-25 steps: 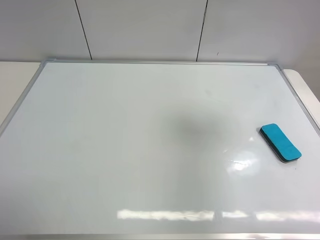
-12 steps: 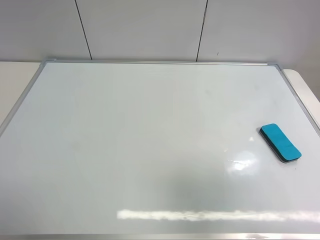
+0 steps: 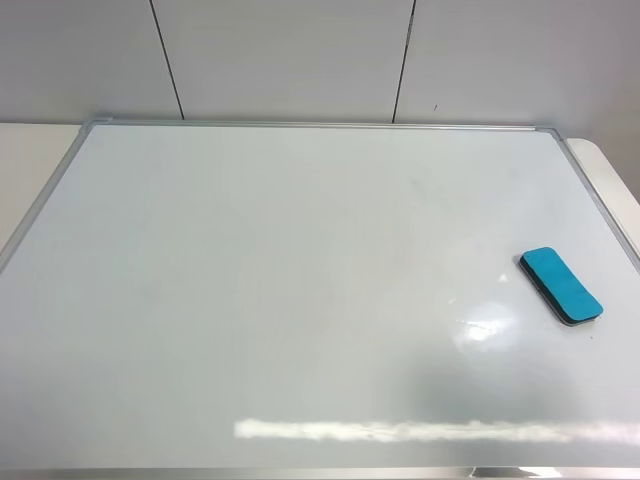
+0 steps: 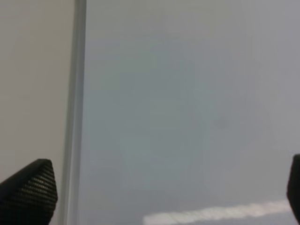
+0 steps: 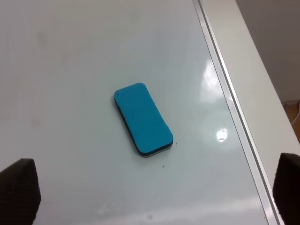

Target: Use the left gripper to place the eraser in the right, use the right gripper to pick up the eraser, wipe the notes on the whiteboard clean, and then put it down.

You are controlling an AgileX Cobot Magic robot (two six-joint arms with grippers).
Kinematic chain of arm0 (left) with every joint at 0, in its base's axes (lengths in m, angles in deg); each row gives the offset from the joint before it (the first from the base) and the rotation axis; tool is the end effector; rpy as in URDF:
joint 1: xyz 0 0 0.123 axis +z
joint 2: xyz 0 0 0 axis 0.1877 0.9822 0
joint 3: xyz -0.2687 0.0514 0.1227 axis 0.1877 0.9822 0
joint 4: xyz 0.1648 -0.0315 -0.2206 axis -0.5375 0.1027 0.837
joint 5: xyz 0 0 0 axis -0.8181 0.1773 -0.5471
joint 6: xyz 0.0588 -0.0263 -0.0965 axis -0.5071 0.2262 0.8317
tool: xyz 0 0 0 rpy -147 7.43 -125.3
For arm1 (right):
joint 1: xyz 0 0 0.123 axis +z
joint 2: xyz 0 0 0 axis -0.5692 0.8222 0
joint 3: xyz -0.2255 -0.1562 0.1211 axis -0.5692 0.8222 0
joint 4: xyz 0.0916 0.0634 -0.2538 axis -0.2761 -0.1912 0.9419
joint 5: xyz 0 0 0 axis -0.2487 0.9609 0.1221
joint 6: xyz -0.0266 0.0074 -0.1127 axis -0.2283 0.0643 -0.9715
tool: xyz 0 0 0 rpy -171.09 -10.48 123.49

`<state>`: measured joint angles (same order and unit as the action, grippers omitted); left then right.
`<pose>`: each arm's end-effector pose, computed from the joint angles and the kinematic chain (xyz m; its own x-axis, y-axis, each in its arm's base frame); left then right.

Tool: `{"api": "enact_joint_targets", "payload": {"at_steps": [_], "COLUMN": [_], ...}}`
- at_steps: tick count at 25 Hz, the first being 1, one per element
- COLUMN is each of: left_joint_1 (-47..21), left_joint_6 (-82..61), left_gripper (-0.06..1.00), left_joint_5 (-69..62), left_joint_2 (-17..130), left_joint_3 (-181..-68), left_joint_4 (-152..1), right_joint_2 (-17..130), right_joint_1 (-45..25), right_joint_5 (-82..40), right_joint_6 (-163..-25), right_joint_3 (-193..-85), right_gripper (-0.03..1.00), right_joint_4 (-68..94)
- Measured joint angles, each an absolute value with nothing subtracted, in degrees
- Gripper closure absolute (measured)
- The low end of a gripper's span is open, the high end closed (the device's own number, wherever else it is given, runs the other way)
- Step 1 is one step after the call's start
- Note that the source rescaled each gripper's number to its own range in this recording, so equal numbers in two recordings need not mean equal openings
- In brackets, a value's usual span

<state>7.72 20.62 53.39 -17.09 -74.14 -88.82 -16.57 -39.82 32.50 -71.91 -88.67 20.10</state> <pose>0.0234 -0.0012 0.2809 -0.4391 0.0711 -0.8956 0.0749 0.9963 0.0424 0.0208 0.0002 0.2808 -0.4656 0.0344 -0.8843 0.0693 0.9976 0.0023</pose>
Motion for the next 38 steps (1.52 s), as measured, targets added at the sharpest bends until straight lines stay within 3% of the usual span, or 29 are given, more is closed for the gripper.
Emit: {"api": "enact_joint_targets", "payload": {"at_steps": [8,38], "left_joint_1": [7.72,7.72], "left_joint_6": [20.62,20.62], "left_gripper": [-0.06,-0.06], "left_joint_5": [53.39,53.39], "left_joint_2": [-17.09,-17.09], "left_joint_3": [-74.14,-74.14], "left_joint_4": [-88.82,-88.82], "right_joint_2": [-16.57,-16.57], "right_joint_1": [-31.54,-33.45], "right_joint_5": [31.27,31.22], "right_joint_6": [-71.78,-70.93], "right_joint_3": [-87.98,-87.80], "right_gripper": [-0.03,-0.03], "right_joint_4": [22.12,22.14]}}
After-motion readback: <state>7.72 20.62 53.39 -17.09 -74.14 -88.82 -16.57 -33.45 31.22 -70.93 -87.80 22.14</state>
